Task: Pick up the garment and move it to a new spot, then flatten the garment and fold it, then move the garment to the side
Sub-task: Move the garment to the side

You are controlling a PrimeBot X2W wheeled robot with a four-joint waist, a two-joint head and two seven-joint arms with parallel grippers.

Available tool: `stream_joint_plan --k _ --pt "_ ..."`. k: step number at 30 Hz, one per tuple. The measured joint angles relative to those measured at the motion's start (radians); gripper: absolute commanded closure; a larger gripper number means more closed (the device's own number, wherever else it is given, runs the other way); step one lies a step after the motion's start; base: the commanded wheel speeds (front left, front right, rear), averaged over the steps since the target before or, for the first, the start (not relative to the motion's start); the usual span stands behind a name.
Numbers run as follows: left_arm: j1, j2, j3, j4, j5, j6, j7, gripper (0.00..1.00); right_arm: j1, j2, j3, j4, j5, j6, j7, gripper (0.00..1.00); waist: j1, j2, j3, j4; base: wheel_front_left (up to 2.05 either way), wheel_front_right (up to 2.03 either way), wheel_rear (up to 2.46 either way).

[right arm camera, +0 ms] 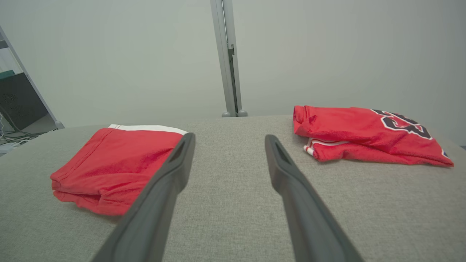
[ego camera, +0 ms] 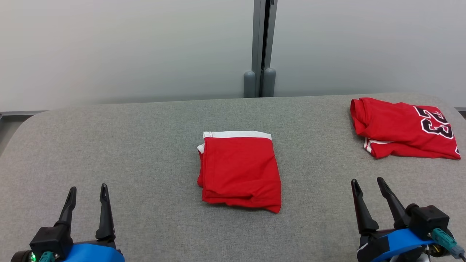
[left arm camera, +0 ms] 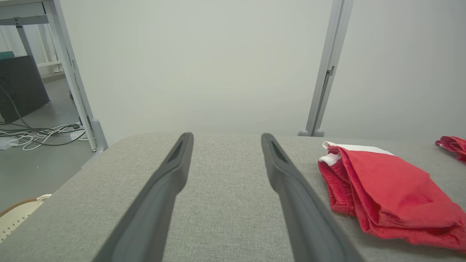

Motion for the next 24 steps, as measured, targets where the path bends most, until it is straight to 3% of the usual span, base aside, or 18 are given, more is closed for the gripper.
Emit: stream_joint_plan --k 18,24 --pt "0.008 0.008 -0.020 -0.012 -0.008 0.017 0.005 0.00 -0.006 0.006 0.019 0.007 -0.007 0.000 0.012 0.00 0.0000 0.0001 0.011 0.010 0.00 0.00 0.00" --pt "-0.025 0.007 -0.032 -0.015 -0.013 0.017 -0.010 0.00 -0.169 -0.016 0.074 0.037 -0.012 0.000 0.023 0.00 0.0000 0.0001 0.064 0.027 0.00 0.00 0.00"
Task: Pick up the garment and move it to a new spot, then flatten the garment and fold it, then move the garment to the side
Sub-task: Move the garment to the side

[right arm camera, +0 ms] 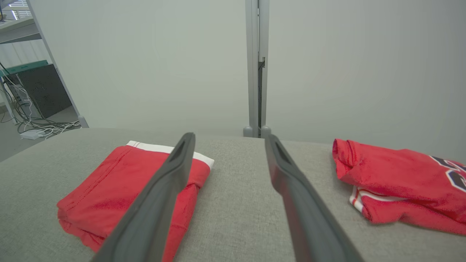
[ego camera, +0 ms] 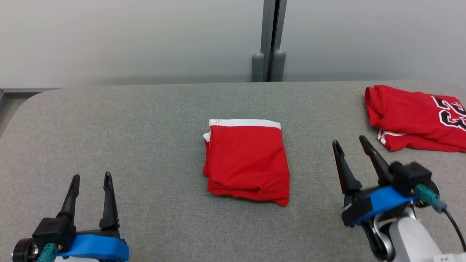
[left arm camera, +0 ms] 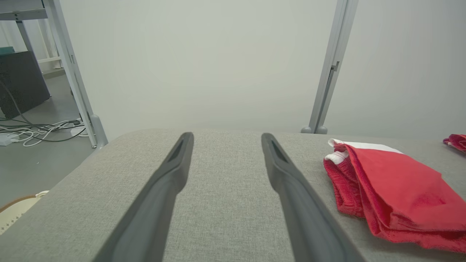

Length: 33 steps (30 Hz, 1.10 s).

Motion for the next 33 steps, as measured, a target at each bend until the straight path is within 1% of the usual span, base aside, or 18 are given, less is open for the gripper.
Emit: stream_joint_plan --k 6,12,16,21,25,30,31,32,33 --pt "-0.058 -0.006 -0.020 0.014 0.000 0.002 -0.022 0.00 -0.240 -0.004 0.080 0.114 0.000 0.000 0.030 0.00 0.0002 0.0000 0.074 0.033 0.00 0.00 0.00" --pt "-0.103 -0.015 -0.038 0.045 0.000 0.004 -0.044 0.00 -0.410 -0.006 0.147 0.336 0.005 0.000 0.065 0.00 0.0002 0.0001 0.128 0.077 0.00 0.00 0.00" --pt "-0.121 -0.023 -0.049 0.064 -0.003 0.009 -0.054 0.00 -0.449 0.002 0.179 0.489 0.016 0.000 0.077 0.00 0.0002 0.0001 0.155 0.098 0.00 0.00 0.00" --pt "-0.140 -0.025 -0.052 0.093 -0.011 0.009 -0.066 0.00 -0.467 0.015 0.201 0.636 0.034 0.000 0.067 0.00 0.0001 0.0001 0.186 0.104 0.00 0.00 0.00" --pt "-0.158 -0.026 -0.058 0.111 -0.012 0.008 -0.074 0.00 -0.481 0.031 0.225 0.725 0.058 0.000 0.055 0.00 0.0001 0.0001 0.201 0.108 0.00 0.00 0.00" --pt "-0.164 -0.026 -0.060 0.125 -0.012 0.007 -0.082 0.00 -0.495 0.044 0.272 0.781 0.108 0.000 0.044 0.00 0.0000 -0.0001 0.199 0.108 0.00 0.00 0.00" --pt "-0.164 -0.026 -0.059 0.126 -0.014 0.007 -0.082 0.00 -0.494 0.047 0.291 0.786 0.125 0.000 0.049 0.43 -0.0001 -0.0001 0.197 0.106 0.00 0.00 0.00" --pt "-0.164 -0.026 -0.060 0.126 -0.015 0.007 -0.082 0.00 -0.493 0.048 0.309 0.785 0.146 -0.001 0.056 0.43 -0.0001 -0.0002 0.196 0.104 0.00 0.00 0.00" --pt "-0.164 -0.026 -0.060 0.127 -0.016 0.007 -0.082 0.00 -0.490 0.049 0.325 0.784 0.165 -0.002 0.058 1.00 -0.0002 -0.0002 0.195 0.102 0.00 0.00 0.00"
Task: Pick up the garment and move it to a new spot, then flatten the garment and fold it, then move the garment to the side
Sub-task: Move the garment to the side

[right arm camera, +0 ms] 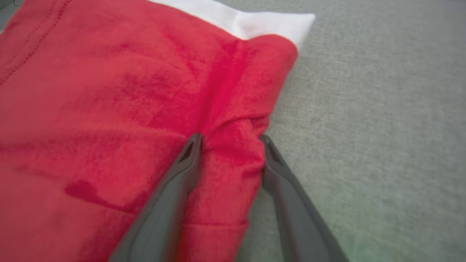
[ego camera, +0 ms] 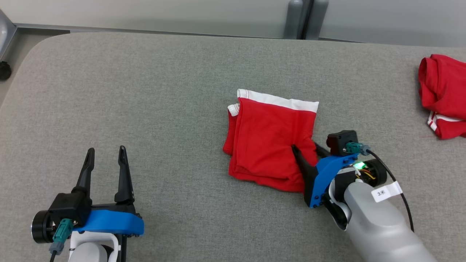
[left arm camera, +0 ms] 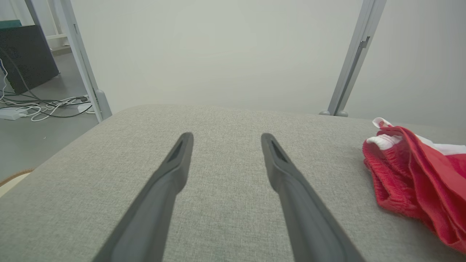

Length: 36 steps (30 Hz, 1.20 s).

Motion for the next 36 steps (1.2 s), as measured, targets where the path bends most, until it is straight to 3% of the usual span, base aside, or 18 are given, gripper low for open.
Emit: stream_joint_plan --k 4,9,17,25,36 --pt "0.000 -0.001 -0.002 -0.001 -0.002 0.001 -0.001 0.00 -0.003 0.009 0.061 -0.017 0.048 0.001 -0.003 1.00 0.0000 0.0000 0.009 -0.013 0.00 0.00 0.00" --pt "-0.029 0.003 -0.006 -0.020 0.000 0.001 -0.003 0.00 -0.073 -0.037 0.134 -0.034 0.051 0.003 -0.024 1.00 0.0001 0.0000 0.045 -0.037 0.00 0.00 0.00" --pt "-0.079 0.027 -0.012 -0.065 0.016 0.001 -0.004 0.00 -0.265 -0.203 0.269 -0.100 0.053 0.002 -0.010 1.00 0.0003 0.0000 0.133 -0.099 0.00 0.00 0.00" --pt "-0.101 0.077 -0.005 -0.142 0.035 0.006 0.012 0.00 -0.437 -0.395 0.380 -0.189 0.104 0.002 0.021 1.00 0.0004 0.0002 0.250 -0.214 0.00 0.00 0.00" --pt "-0.081 0.158 0.028 -0.339 0.060 0.023 0.099 0.00 -0.552 -0.597 0.411 -0.223 0.199 0.002 0.044 1.00 0.0003 0.0003 0.339 -0.368 0.00 0.00 0.00"
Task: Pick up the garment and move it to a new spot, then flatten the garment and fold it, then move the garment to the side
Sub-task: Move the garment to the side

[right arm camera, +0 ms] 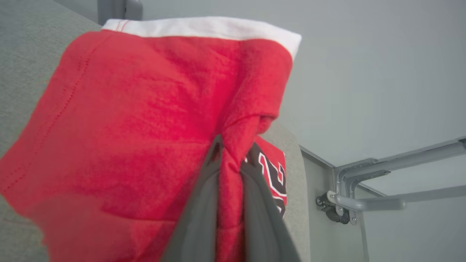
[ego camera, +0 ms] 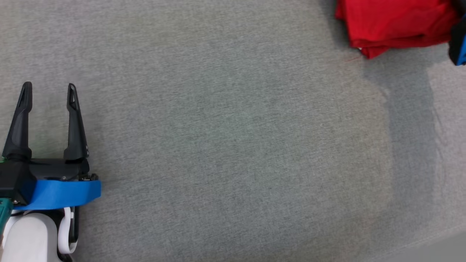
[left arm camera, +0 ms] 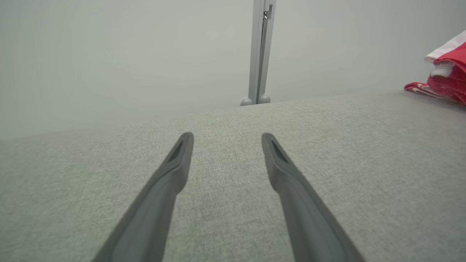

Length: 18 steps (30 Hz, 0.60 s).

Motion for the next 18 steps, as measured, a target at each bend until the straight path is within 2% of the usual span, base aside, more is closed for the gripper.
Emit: stream_joint_plan --k 7,16,17,18 --pt "0.016 0.015 -0.002 -0.090 0.007 0.006 0.044 0.00 -0.024 -0.027 0.016 0.048 0.036 0.000 0.029 1.00 -0.0002 0.0000 0.013 -0.030 0.00 0.00 0.00" --pt "0.022 0.028 -0.002 -0.124 0.007 0.014 0.060 0.00 -0.101 0.033 0.041 0.202 0.030 0.000 0.044 1.00 -0.0001 0.0000 0.033 -0.021 0.00 0.00 0.00" --pt "0.022 0.028 -0.002 -0.125 0.007 0.014 0.060 0.00 -0.109 0.038 0.041 0.224 0.026 0.000 0.044 0.83 -0.0001 0.0000 0.034 -0.018 0.00 0.00 0.00" --pt "0.022 0.028 -0.003 -0.124 0.007 0.015 0.060 0.00 -0.118 0.044 0.038 0.248 0.026 0.000 0.044 0.56 -0.0001 0.0000 0.033 -0.014 0.00 0.00 0.00"
